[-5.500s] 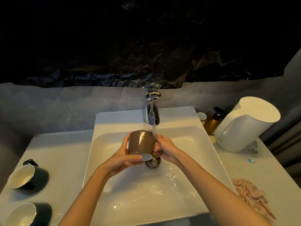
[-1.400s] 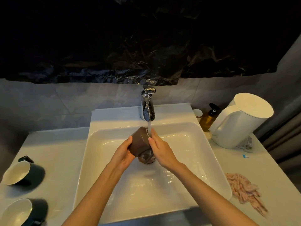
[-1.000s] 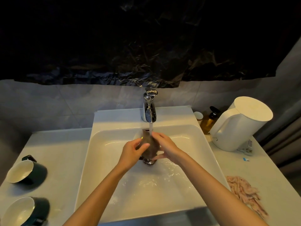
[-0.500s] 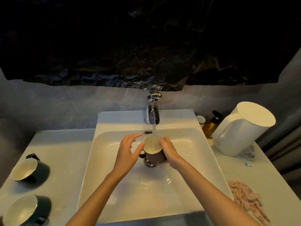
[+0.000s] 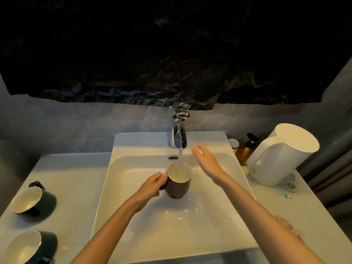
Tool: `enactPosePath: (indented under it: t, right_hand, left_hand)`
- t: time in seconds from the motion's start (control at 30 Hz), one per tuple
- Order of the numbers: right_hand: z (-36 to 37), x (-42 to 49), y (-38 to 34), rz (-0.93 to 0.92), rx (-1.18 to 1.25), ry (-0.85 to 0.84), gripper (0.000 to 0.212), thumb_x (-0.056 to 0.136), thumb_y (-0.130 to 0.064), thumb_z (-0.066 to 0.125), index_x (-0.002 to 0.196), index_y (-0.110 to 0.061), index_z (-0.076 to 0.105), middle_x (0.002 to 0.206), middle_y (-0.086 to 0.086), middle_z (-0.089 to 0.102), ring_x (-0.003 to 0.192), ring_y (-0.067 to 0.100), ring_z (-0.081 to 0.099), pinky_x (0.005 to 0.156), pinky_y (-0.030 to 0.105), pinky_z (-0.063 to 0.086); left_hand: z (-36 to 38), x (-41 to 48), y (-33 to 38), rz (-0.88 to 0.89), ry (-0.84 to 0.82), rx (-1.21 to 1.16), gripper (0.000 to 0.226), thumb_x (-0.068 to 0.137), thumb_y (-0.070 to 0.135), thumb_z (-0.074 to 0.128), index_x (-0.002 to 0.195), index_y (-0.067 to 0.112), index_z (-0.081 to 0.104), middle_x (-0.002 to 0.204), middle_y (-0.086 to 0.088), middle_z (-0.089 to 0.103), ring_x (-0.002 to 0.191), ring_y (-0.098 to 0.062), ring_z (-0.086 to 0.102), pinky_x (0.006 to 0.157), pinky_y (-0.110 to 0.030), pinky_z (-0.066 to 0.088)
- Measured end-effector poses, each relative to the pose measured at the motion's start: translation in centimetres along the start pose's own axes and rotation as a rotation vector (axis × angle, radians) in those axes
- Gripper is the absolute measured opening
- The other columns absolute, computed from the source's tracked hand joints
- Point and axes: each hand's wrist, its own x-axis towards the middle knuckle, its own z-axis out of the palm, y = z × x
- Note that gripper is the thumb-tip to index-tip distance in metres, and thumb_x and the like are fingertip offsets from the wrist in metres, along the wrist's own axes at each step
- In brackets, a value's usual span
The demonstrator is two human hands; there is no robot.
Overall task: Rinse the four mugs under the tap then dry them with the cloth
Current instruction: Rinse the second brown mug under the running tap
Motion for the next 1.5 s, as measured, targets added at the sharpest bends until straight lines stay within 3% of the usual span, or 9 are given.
enactPosePath:
  t: [0.13,0.2,0.57,0.67,0.77,0.87,1.0,1.3,1.5]
  right_hand:
    - [-2.0,0.8,-4.2,-0.413,-0.287,0.125,0.059,0.103,-0.028,0.039,0.154,-0.026,0.010,0.161,-0.008,0.011,0.146,0.008,0.014,0.111,0.022,0.014]
    - [-2.2,1.3,-5.9,-0.521,-0.471,0.101,0.057,0.104,-0.024,0.036,0.154,-0.024,0.010,0.161,-0.006,0.013,0.147,0.011,0.014,0.117,0.029,0.014]
    - [-1.2,-0.4,-3.7,-0.499,-0.592,0.018,0.060,0.100,-0.013,0.037,0.154,-0.027,0.015,0.161,-0.010,0.011,0.149,0.015,0.005,0.117,0.033,0.019]
    - [-0.9,-1.3,-2.6,-0.504,-0.436,0.222,0.045,0.100,-0.020,0.044,0.144,-0.029,0.040,0.150,-0.010,0.038,0.141,0.013,0.029,0.108,0.030,0.033]
    - [0.5,-3.6,-0.6,-0.432,-0.276,0.388,0.016,0.095,-0.035,0.052,0.108,-0.027,0.058,0.113,-0.004,0.057,0.099,0.010,0.054,0.082,0.030,0.051]
    - [2.3,-5.5,0.5,-0.153,-0.178,-0.091,0.049,0.086,-0.059,0.056,0.125,-0.029,0.054,0.125,-0.005,0.051,0.107,0.011,0.053,0.089,0.036,0.052]
    - [3.1,-6.6,1.1,-0.059,-0.061,-0.478,0.080,0.079,-0.040,0.076,0.141,-0.034,0.027,0.126,-0.015,0.039,0.124,0.016,0.042,0.087,0.034,0.050]
    - [3.8,-8.7,3.9,-0.420,-0.016,-0.104,0.091,0.053,-0.037,0.092,0.126,-0.034,0.039,0.119,-0.019,0.051,0.113,0.005,0.051,0.085,0.016,0.051]
    - [1.1,-7.5,3.9,-0.523,-0.631,-0.005,0.101,0.056,-0.043,0.087,0.139,-0.028,0.032,0.134,-0.006,0.039,0.122,0.013,0.037,0.096,0.031,0.049]
  left_hand:
    - [-0.8,-0.2,-0.5,0.014,0.075,0.038,0.031,0.100,0.037,0.040,0.077,0.017,0.047,0.086,0.001,0.055,0.078,-0.013,0.046,0.069,-0.025,0.040]
    - [-1.2,-0.5,-0.4,0.022,0.099,0.041,0.030,0.100,0.036,0.041,0.079,0.018,0.050,0.087,0.002,0.056,0.078,-0.011,0.047,0.066,-0.023,0.040]
    - [-2.4,-2.5,0.1,0.043,0.151,-0.012,0.029,0.099,0.038,0.042,0.084,0.017,0.055,0.094,0.002,0.060,0.083,-0.009,0.053,0.079,-0.031,0.041]
    - [-2.6,-3.7,0.4,0.042,0.142,-0.041,0.029,0.099,0.038,0.043,0.084,0.016,0.056,0.085,0.003,0.056,0.073,-0.009,0.049,0.072,-0.027,0.039]
    - [-3.2,-4.8,0.4,0.010,0.091,-0.104,0.032,0.099,0.038,0.044,0.091,0.009,0.054,0.074,0.000,0.047,0.062,-0.011,0.035,0.060,-0.021,0.034]
    - [-3.6,-6.1,0.3,-0.018,-0.008,-0.205,0.029,0.098,0.036,0.045,0.085,0.010,0.048,0.066,0.000,0.038,0.058,-0.010,0.026,0.055,-0.020,0.029]
    - [-2.7,-7.6,0.3,0.029,-0.089,-0.167,0.032,0.099,0.035,0.046,0.072,0.016,0.047,0.063,0.005,0.039,0.057,-0.010,0.029,0.054,-0.017,0.033]
    - [-1.6,-8.5,-0.1,0.102,-0.073,-0.103,0.025,0.100,0.033,0.043,0.092,0.012,0.054,0.085,-0.001,0.053,0.066,-0.009,0.045,0.063,-0.019,0.042]
    - [-2.9,-9.1,-2.3,0.225,0.155,0.062,0.037,0.099,0.033,0.044,0.136,0.033,0.041,0.132,0.003,0.048,0.105,-0.012,0.061,0.085,-0.024,0.050]
